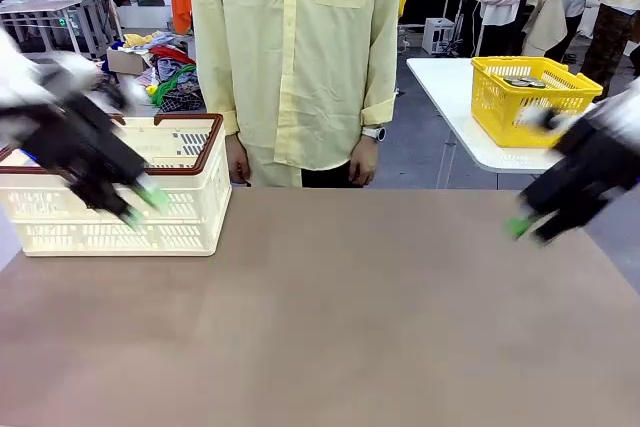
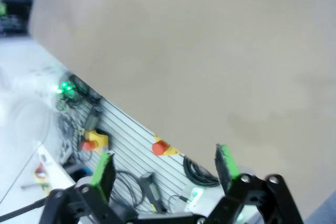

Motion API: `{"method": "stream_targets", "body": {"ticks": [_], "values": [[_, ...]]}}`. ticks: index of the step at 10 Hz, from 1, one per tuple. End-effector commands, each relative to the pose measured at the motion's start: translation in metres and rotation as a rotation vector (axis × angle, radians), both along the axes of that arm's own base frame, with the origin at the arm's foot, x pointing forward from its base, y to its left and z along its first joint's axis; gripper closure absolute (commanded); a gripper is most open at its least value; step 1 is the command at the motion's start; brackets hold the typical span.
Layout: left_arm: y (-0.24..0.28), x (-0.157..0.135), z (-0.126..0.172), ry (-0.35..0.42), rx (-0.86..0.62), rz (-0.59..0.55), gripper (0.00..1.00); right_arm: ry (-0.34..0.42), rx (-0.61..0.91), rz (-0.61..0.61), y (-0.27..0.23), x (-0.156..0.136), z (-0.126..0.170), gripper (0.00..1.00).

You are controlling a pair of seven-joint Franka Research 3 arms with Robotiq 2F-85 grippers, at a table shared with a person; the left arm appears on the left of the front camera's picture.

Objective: Place the drinks into the Shopping basket.
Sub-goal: Pick up one drink and place it into the Shopping basket.

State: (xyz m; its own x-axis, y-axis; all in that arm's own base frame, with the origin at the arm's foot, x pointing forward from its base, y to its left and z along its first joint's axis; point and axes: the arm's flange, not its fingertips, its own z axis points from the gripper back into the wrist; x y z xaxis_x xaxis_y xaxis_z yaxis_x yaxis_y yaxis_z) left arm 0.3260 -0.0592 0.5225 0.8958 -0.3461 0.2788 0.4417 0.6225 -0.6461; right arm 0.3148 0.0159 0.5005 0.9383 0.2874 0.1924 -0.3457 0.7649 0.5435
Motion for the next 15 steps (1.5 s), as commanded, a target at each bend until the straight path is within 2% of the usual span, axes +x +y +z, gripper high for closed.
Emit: {"method": "stream_targets", "body": {"ticks": [1, 3, 5, 6, 7, 8, 9, 15], "values": [[0.114, 0.0, 0.038, -0.088, -0.197, 0.318, 0.0, -0.091, 0.219, -0.298, -0.096, -0.005, 0.041, 0.0], [0.216, -0.022, 0.027, -0.117, -0.367, 0.564, 0.0, -0.111, 0.439, -0.585, -0.195, -0.02, 0.033, 0.0], [0.289, -0.056, -0.018, -0.113, -0.544, 0.789, 0.0, -0.078, 0.595, -0.864, -0.266, -0.044, -0.003, 0.0], [0.31, -0.071, -0.037, -0.096, -0.583, 0.867, 0.0, -0.066, 0.67, -0.958, -0.287, -0.054, -0.019, 0.0], [0.316, -0.077, -0.047, -0.096, -0.596, 0.927, 0.0, -0.083, 0.682, -1.045, -0.296, -0.061, -0.029, 0.0], [0.305, -0.066, -0.05, -0.097, -0.483, 1.0, 0.0, -0.134, 0.583, -1.078, -0.285, -0.057, -0.033, 0.0], [0.33, -0.088, -0.046, -0.056, -0.567, 0.919, 0.0, -0.01, 0.628, -0.997, -0.31, -0.071, -0.029, 0.0], [0.33, -0.088, -0.046, -0.056, -0.567, 0.919, 0.0, -0.01, 0.628, -0.997, -0.31, -0.071, -0.029, 0.0]]}}
